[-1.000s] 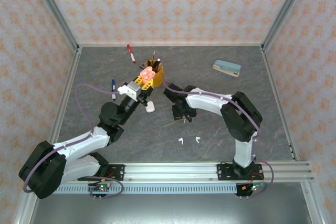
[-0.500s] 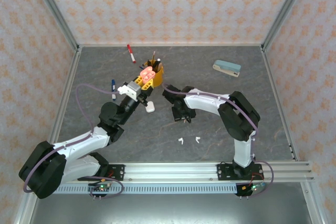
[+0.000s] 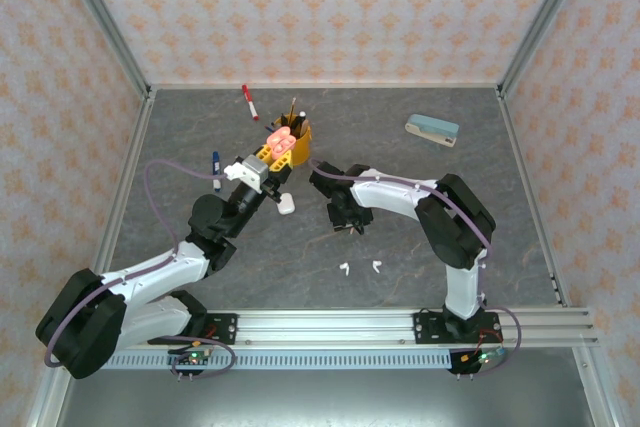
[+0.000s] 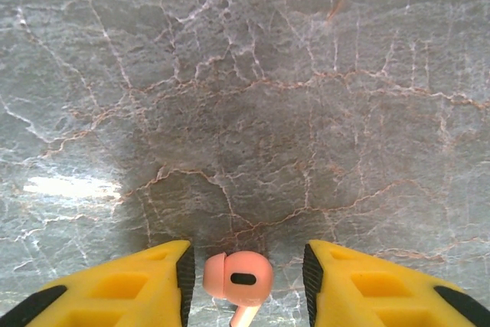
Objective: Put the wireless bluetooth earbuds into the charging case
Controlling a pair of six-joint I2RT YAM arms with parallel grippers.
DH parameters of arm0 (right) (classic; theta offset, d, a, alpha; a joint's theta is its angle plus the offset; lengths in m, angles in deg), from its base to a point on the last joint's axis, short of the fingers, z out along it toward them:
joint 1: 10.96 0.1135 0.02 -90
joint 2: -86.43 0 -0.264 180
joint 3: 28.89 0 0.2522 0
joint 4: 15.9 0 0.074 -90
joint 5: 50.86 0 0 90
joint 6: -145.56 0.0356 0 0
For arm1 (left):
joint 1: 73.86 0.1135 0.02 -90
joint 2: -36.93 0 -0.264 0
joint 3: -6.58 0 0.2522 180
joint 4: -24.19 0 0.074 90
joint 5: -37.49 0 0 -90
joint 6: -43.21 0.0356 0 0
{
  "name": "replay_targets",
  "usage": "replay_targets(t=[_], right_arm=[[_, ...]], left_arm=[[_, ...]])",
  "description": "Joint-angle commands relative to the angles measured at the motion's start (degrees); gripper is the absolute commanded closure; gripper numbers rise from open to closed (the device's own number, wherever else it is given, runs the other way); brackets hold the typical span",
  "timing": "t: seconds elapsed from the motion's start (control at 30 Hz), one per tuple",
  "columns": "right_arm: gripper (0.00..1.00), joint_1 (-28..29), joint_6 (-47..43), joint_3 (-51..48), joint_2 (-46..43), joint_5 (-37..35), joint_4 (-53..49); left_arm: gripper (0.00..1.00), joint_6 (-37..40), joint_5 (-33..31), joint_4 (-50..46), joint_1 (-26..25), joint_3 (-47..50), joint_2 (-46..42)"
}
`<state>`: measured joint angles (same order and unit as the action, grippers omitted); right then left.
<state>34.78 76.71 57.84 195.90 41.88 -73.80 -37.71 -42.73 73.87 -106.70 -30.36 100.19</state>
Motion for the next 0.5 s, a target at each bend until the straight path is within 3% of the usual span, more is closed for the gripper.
replay_targets(t=[0.0, 0.47], right_arm=[[0.59, 0.41, 0.65, -0.7, 0.92, -1.25, -0.54], [0.63, 0.4, 1.13, -2.65, 1.07, -0.55, 1.15]], left_arm=[[1.0, -0.02, -0.64, 2.04, 0.75, -0.02, 0.4], [1.0, 0.01, -0.38, 1.78, 0.69, -0.53, 0.89]])
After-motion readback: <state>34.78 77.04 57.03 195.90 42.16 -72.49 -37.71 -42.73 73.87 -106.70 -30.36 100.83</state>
